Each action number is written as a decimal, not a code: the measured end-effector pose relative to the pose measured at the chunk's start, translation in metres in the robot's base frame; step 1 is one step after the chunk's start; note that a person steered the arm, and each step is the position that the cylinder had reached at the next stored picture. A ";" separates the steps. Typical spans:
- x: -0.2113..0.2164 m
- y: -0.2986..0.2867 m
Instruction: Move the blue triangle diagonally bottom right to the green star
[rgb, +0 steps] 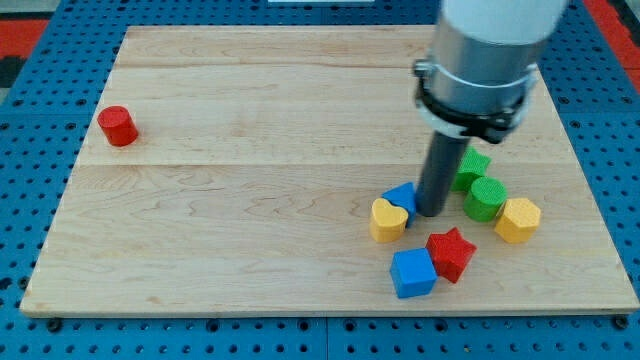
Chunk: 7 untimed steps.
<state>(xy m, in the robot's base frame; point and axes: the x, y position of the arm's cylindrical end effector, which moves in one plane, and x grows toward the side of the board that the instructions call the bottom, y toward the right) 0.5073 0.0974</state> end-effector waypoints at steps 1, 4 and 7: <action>-0.008 0.011; 0.017 0.008; -0.009 -0.084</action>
<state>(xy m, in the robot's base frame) 0.4978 0.0137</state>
